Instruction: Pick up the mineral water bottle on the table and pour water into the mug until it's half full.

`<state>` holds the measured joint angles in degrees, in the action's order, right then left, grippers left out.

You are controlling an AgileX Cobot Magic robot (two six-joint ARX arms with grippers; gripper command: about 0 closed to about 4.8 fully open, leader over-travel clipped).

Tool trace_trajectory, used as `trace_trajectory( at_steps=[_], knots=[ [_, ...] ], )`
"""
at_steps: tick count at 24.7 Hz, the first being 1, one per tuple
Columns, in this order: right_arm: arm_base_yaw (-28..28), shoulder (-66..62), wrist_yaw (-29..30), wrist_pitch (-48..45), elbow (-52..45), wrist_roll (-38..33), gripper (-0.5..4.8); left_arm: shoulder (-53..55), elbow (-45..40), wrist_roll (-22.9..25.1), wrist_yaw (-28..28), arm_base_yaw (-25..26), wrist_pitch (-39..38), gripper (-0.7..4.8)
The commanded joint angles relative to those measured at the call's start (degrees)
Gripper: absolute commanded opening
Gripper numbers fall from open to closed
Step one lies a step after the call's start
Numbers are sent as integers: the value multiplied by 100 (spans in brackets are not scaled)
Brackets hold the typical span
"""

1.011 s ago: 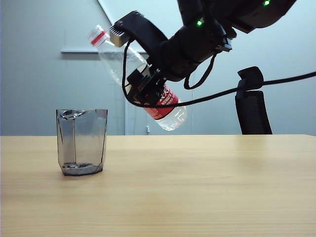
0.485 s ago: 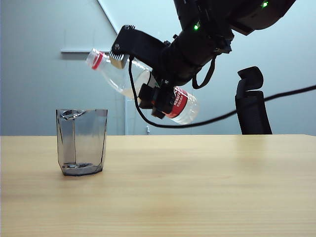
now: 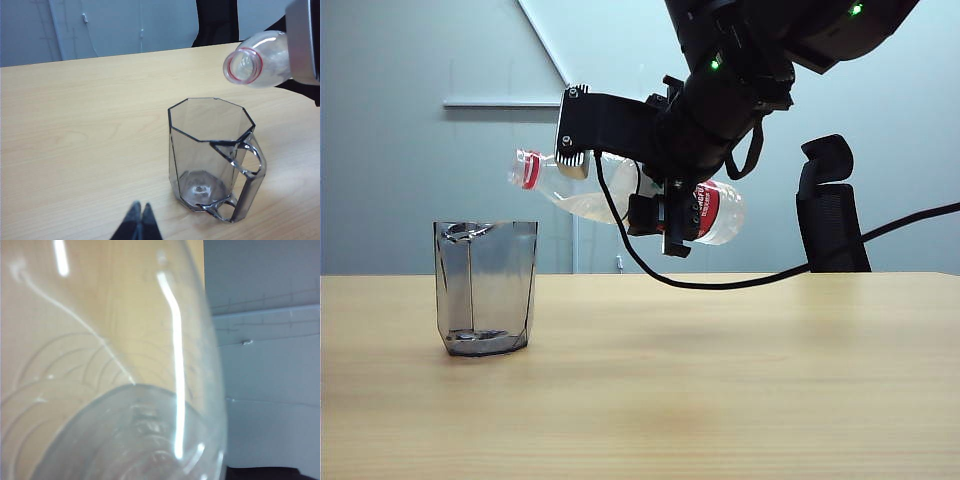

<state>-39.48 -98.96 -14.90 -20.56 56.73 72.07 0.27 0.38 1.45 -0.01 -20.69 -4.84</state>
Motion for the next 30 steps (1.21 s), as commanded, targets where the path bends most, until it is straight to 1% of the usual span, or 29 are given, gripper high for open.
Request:
trace_trajectory(
  at_steps=[1, 4, 9, 17, 20, 30],
  knots=[
    [-15, 57, -63, -348, 66, 251, 308, 7, 13, -17, 13, 2, 66, -2],
    [-28, 57, -66, -367, 66, 376, 308, 7, 13, -17, 13, 2, 63, -2],
    [-48, 57, -63, -396, 66, 787, 308, 7, 13, -17, 13, 2, 63, -2],
    [-46, 57, -87, -535, 66, 944, 304, 7, 13, -17, 13, 2, 63, -2],
    [-46, 57, -192, -542, 66, 1088, 304, 7, 13, -17, 13, 2, 63, -2],
    [-46, 57, -197, -544, 66, 1091, 304, 7, 13, -17, 13, 2, 63, -2]
  ],
)
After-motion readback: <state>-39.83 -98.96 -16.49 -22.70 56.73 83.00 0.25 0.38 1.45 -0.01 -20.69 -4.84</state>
